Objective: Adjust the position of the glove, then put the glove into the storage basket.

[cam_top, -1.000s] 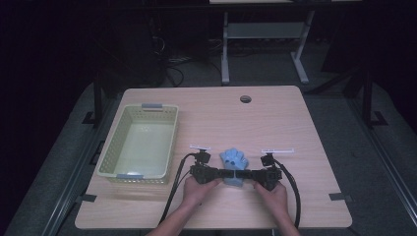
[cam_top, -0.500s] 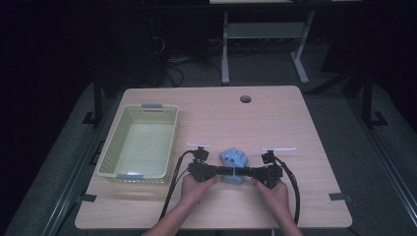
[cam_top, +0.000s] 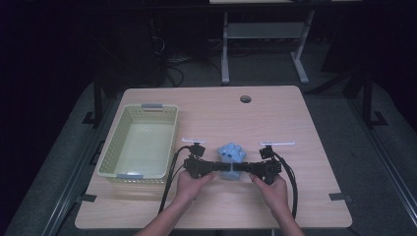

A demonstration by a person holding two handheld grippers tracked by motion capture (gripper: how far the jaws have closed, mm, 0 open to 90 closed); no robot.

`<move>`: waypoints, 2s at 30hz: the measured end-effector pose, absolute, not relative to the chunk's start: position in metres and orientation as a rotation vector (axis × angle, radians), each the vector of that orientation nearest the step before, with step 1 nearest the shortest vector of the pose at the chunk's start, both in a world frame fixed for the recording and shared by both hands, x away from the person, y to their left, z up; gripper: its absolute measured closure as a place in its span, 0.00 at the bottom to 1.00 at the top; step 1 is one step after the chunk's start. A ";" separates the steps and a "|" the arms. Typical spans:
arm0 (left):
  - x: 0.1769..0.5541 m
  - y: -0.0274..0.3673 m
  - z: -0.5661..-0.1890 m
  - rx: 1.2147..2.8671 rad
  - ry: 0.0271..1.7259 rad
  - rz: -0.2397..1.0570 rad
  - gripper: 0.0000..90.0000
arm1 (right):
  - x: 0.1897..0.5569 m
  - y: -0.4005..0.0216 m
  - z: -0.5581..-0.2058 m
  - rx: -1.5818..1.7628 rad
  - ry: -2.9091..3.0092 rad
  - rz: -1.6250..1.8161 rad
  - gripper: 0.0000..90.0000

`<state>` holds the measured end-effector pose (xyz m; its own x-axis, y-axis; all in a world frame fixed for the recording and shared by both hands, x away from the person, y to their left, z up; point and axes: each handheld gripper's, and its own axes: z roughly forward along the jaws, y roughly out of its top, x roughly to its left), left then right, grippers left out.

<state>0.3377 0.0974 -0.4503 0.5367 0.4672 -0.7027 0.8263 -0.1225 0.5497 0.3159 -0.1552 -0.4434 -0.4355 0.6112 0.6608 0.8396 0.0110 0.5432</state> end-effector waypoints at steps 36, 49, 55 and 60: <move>0.341 0.115 -0.427 1.761 1.056 -0.430 0.78 | 0.323 -0.141 -0.419 -1.468 -2.074 -1.396 0.83; 0.343 0.140 -0.408 1.721 1.063 -0.425 0.78 | 0.330 -0.119 -0.397 -1.415 -2.109 -1.409 0.83; 0.348 0.148 -0.398 1.720 1.050 -0.415 0.79 | 0.336 -0.111 -0.386 -1.393 -2.126 -1.426 0.83; 0.350 0.156 -0.393 1.708 1.050 -0.414 0.79 | 0.340 -0.103 -0.379 -1.378 -2.139 -1.423 0.83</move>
